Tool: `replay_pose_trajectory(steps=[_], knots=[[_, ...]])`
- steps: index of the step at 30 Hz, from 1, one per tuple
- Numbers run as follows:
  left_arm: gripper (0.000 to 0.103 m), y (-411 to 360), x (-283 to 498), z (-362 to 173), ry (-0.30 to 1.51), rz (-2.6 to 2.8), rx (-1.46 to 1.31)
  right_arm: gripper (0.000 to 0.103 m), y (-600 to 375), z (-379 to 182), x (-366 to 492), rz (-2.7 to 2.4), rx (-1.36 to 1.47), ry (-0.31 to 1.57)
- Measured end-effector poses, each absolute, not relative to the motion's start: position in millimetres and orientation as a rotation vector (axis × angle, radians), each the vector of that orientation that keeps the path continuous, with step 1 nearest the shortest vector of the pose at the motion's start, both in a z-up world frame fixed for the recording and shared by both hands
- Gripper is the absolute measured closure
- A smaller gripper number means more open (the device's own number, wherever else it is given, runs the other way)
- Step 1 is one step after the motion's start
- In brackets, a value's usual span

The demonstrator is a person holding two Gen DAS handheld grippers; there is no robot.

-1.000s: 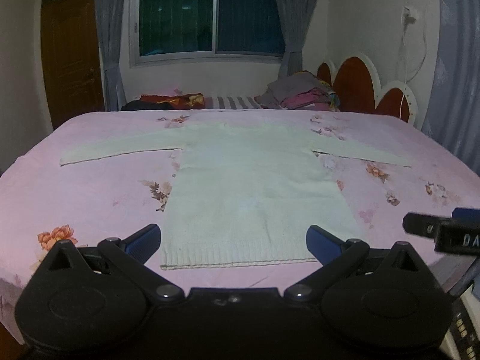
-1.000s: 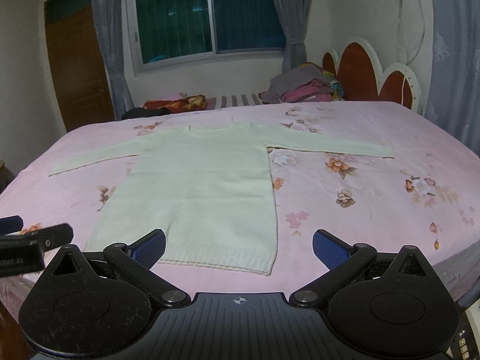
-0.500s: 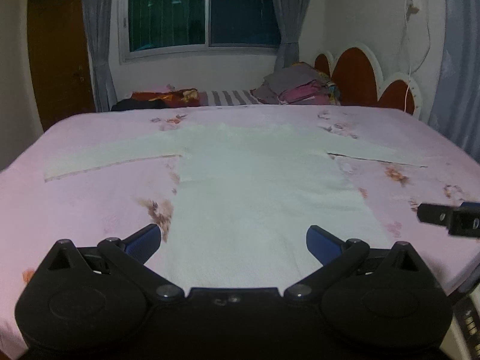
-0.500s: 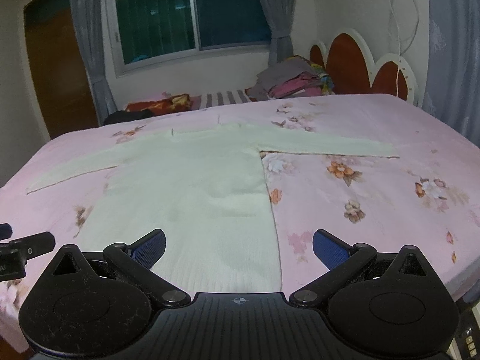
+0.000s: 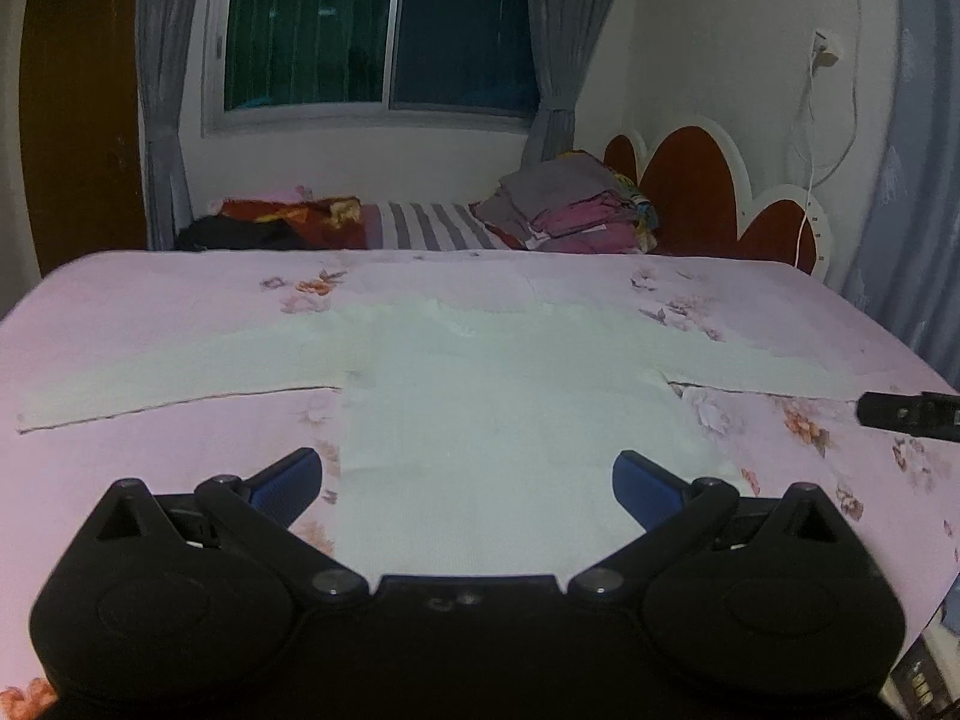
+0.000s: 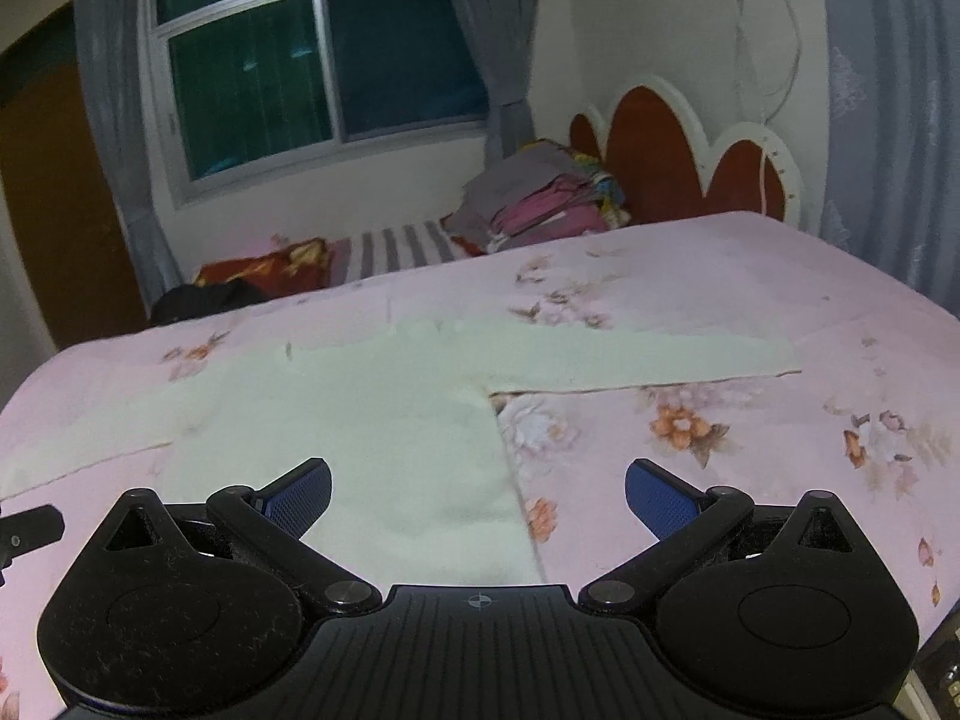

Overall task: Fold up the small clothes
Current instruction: 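Move the right tool to the sleeve cuff nearest it and grasp it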

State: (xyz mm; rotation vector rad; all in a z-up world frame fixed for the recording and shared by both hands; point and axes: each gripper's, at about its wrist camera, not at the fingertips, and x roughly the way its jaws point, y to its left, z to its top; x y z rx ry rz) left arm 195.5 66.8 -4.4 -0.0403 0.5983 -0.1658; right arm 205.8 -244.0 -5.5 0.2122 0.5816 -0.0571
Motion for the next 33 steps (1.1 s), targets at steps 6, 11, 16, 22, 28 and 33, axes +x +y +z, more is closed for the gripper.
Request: replay_pose_trajectory(steps=[6, 11, 16, 22, 28, 33], knots=[[0.0, 46.6, 223.9, -16.2, 0.626, -0.214, -0.05, 0.0, -294.9, -9.3, 224.4, -0.139, 0.274, 0.577], [0.0, 22.1, 251.7, -25.3, 0.65, -0.226, -0.021, 0.033, -348.2, -15.8, 248.4, -0.224, 0.32, 0.555], [0.0, -3.1, 287.0, -29.9, 0.675, -0.179, 0.008, 0.038, -411.4, -39.1, 286.5, -0.284, 0.43, 0.565], [0.0, -48.7, 335.1, -38.2, 0.726, -0.136, 0.069, 0.058, -497.3, -71.3, 338.7, -0.327, 0.565, 0.572], [0.0, -79.7, 369.5, -53.5, 0.784, -0.107, 0.07, 0.058, -562.6, -124.5, 374.5, -0.382, 0.709, 0.615], [0.0, -78.2, 396.0, -54.0, 0.811, -0.034, 0.054, 0.058, -599.9, -159.6, 381.3, -0.423, 0.822, 0.635]])
